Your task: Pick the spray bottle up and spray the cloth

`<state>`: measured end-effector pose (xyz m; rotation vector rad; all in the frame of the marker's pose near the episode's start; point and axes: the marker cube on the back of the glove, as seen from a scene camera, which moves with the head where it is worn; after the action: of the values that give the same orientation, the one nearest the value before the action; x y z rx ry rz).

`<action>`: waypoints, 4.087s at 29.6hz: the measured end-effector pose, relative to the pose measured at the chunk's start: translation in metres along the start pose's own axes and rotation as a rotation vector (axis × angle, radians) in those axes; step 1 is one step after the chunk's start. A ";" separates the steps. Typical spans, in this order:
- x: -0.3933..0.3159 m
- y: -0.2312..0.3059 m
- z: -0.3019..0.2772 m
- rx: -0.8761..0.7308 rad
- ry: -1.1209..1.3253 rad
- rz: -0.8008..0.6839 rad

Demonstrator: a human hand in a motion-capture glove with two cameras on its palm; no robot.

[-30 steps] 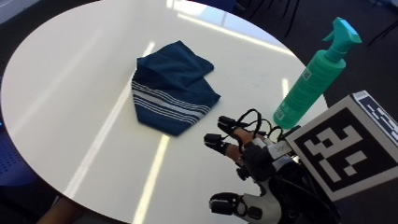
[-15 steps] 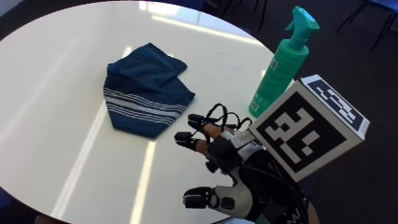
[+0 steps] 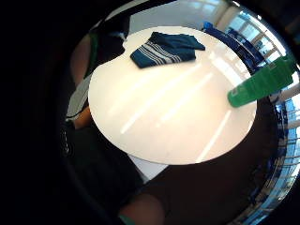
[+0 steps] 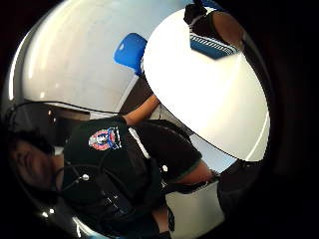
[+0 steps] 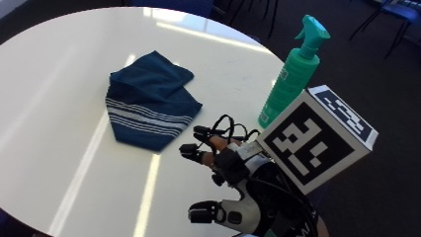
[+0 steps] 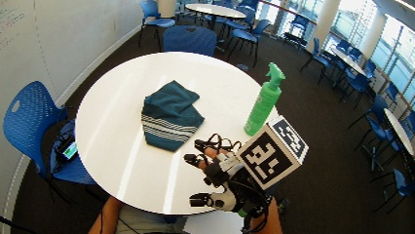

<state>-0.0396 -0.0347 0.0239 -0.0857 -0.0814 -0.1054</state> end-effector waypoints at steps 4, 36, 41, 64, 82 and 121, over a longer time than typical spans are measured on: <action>0.000 -0.001 0.002 -0.001 -0.005 -0.006; 0.184 -0.030 -0.069 0.815 -0.230 0.717; 0.198 -0.022 -0.077 0.898 -0.267 0.853; 0.248 -0.050 -0.077 0.850 -0.461 0.957; 0.252 -0.070 -0.082 1.067 -0.438 0.866; 0.236 -0.085 -0.096 1.209 -0.378 0.740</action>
<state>0.1922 -0.1511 -0.0441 1.0728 -0.4690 0.7085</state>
